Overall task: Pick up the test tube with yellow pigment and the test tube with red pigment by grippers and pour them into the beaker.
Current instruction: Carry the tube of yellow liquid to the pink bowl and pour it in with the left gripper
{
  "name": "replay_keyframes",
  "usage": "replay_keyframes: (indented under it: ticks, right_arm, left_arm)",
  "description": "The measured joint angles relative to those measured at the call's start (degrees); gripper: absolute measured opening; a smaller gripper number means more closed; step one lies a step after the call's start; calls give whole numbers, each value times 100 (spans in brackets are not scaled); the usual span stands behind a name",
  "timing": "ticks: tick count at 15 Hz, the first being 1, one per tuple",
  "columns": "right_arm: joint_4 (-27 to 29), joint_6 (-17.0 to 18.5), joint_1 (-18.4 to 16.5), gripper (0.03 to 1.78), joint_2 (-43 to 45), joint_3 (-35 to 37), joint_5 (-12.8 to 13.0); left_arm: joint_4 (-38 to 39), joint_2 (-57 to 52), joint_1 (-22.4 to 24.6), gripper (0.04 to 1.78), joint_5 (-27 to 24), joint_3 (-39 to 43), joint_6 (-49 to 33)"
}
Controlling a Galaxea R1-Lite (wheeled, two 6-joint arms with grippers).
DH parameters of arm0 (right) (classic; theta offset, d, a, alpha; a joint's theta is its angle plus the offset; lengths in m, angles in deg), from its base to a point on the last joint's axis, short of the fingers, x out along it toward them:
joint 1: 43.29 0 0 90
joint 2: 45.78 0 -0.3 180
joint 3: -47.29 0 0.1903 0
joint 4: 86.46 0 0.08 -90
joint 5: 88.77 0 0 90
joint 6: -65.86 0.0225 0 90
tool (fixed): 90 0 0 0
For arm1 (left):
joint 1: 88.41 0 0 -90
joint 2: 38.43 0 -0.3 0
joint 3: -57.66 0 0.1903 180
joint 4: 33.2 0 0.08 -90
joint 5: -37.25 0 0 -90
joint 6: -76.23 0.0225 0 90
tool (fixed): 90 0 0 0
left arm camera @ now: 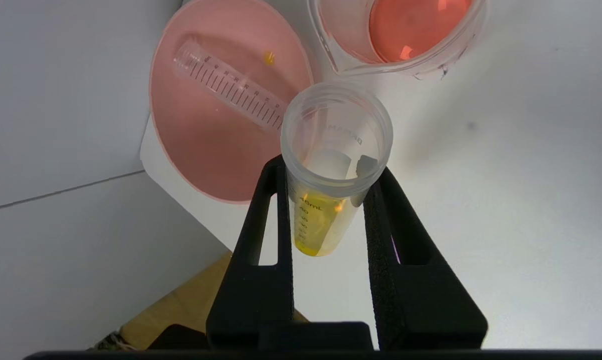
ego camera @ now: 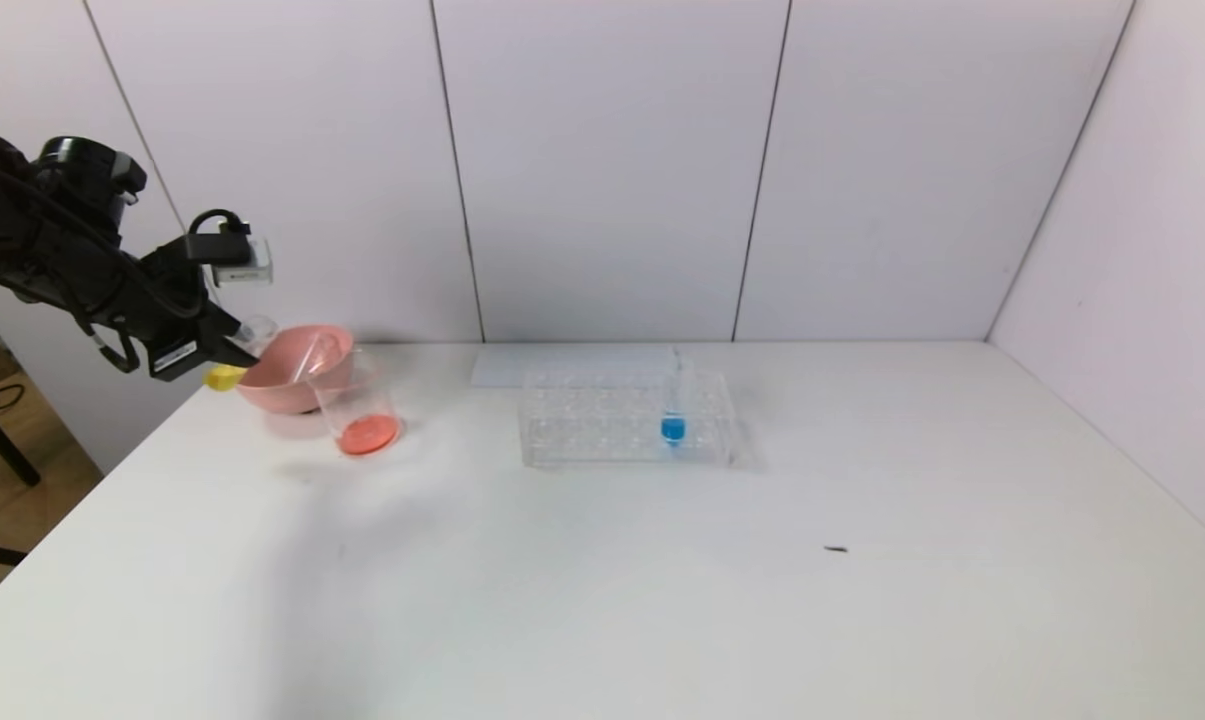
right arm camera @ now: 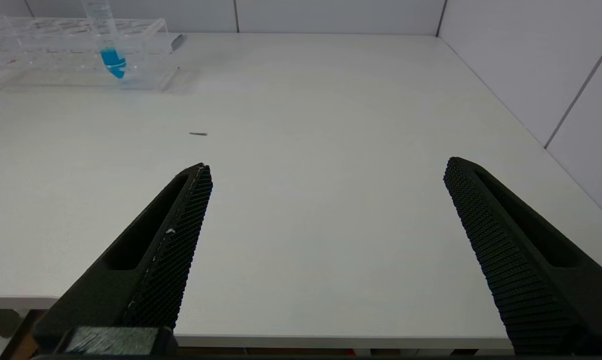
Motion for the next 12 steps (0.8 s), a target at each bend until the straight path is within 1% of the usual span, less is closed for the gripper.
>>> replay_keyframes:
  ticks: [12]
  right_arm:
    - [0, 0, 0, 170, 0, 0, 0]
  left_arm:
    - [66, 78, -178, 44, 48, -83, 35]
